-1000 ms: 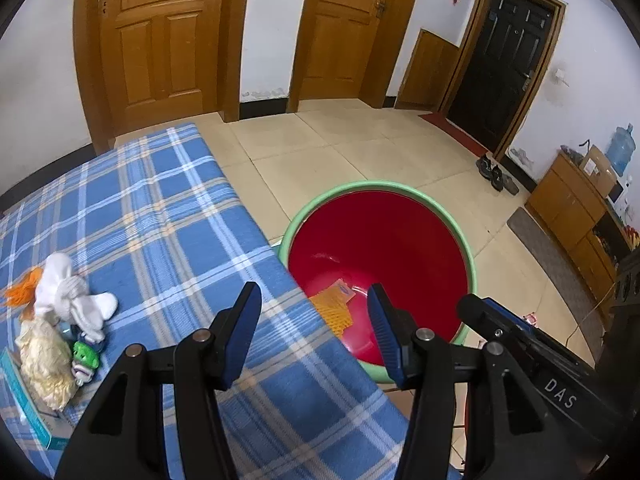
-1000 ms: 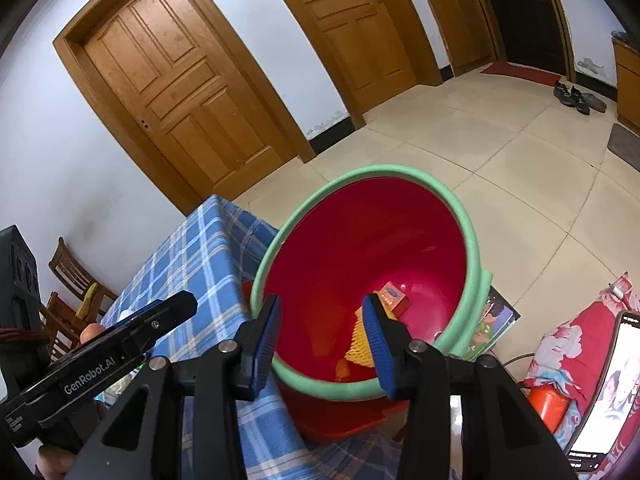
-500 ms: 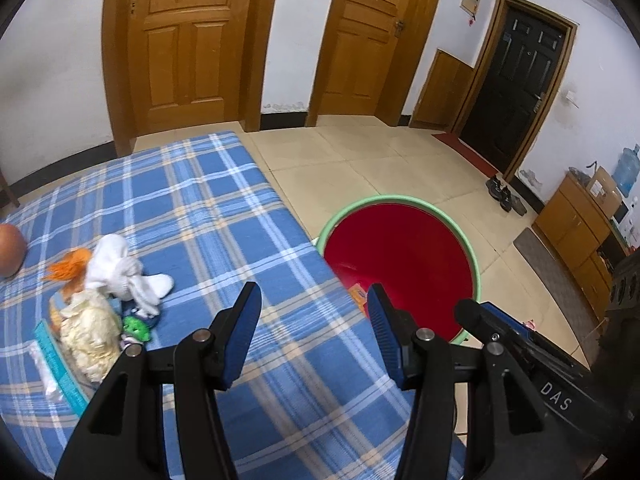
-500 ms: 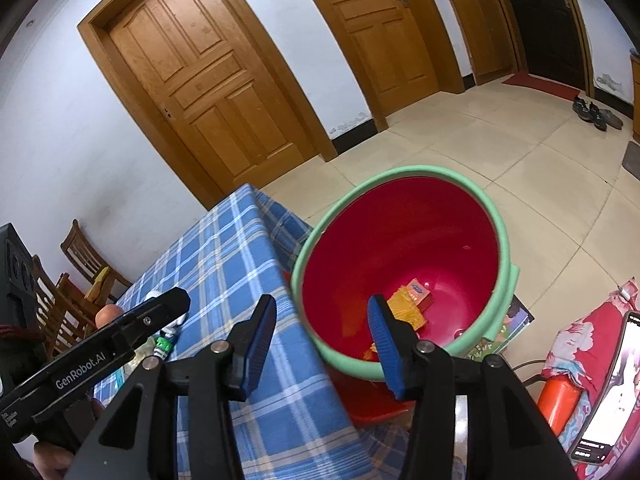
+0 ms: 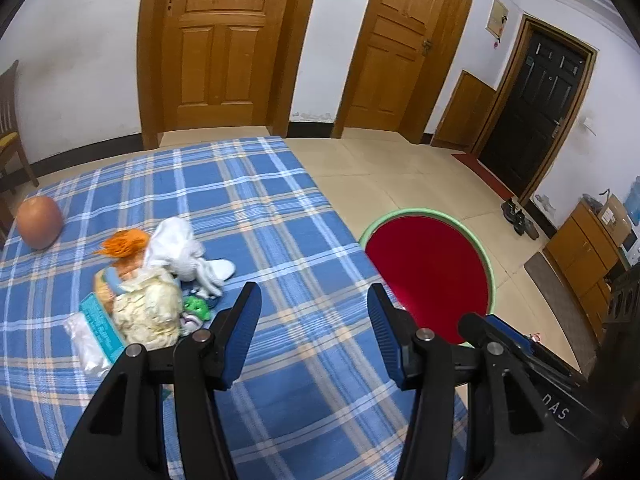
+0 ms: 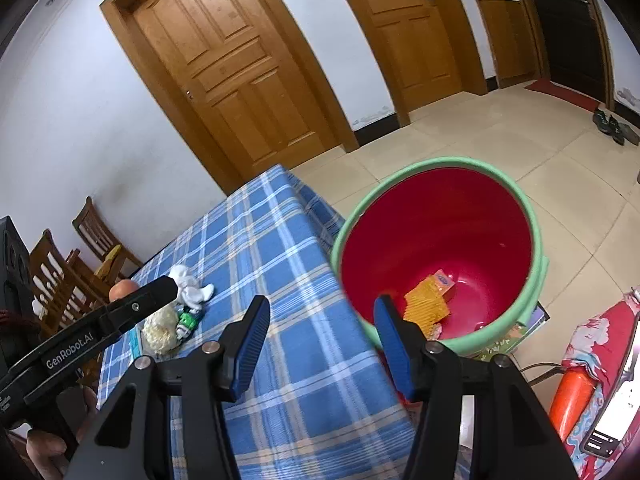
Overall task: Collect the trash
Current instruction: 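Move both open tools back over the table toward the trash pile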
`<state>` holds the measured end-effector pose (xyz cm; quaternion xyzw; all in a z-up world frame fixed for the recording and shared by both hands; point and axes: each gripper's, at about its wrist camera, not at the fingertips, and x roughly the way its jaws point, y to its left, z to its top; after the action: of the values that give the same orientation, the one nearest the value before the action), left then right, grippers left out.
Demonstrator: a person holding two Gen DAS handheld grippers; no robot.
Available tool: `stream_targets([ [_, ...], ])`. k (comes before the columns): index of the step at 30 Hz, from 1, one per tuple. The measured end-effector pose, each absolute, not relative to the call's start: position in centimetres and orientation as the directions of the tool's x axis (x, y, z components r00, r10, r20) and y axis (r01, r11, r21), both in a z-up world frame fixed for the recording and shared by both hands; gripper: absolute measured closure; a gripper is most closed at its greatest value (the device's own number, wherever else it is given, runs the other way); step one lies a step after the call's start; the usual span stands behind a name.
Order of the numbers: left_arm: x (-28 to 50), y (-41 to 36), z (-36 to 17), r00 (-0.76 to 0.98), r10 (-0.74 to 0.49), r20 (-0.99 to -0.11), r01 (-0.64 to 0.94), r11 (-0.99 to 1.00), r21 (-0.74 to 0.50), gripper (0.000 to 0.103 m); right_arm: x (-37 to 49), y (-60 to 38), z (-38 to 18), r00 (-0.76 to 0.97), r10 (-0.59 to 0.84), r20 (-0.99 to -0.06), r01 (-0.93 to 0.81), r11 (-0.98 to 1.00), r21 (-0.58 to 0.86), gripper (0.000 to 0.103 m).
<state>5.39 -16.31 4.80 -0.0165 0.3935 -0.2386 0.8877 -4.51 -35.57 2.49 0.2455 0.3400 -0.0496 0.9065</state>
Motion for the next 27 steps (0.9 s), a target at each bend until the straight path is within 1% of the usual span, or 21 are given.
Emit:
stream_targets([
  [5, 5.0, -14.6, 4.9, 0.588, -0.424, -0.689, 0.382, 0.896, -0.225, 0.048, -4.4, -34.2, 2.6, 0.759, 0.092, -0.645, 0.234, 0.885, 0.403, 0.045],
  [7, 4.9, -13.7, 5.0, 0.594, -0.419, -0.687, 0.370, 0.900, -0.229, 0.048, -4.3, -33.8, 2.6, 0.757, 0.096, -0.647, 0.229, 0.887, 0.400, 0.043],
  [9, 4.8, -12.9, 5.1, 0.602, -0.411, -0.684, 0.360, 0.905, -0.227, 0.048, -4.2, -33.3, 2.5, 0.753, 0.104, -0.649, 0.222, 0.889, 0.400, 0.039],
  [17, 4.5, -10.0, 5.1, 0.623, -0.383, -0.682, 0.318, 0.921, -0.228, 0.048, -3.6, -31.3, 2.3, 0.735, 0.126, -0.666, 0.199, 0.899, 0.390, 0.036],
  [21, 4.4, -7.8, 4.9, 0.636, -0.355, -0.686, 0.277, 0.934, -0.226, 0.048, -3.3, -30.4, 2.1, 0.718, 0.139, -0.682, 0.194, 0.901, 0.387, 0.030],
  [27, 4.5, -4.4, 4.1, 0.647, -0.305, -0.699, 0.208, 0.952, -0.223, 0.048, -2.8, -28.9, 1.9, 0.700, 0.160, -0.696, 0.172, 0.908, 0.382, 0.029],
])
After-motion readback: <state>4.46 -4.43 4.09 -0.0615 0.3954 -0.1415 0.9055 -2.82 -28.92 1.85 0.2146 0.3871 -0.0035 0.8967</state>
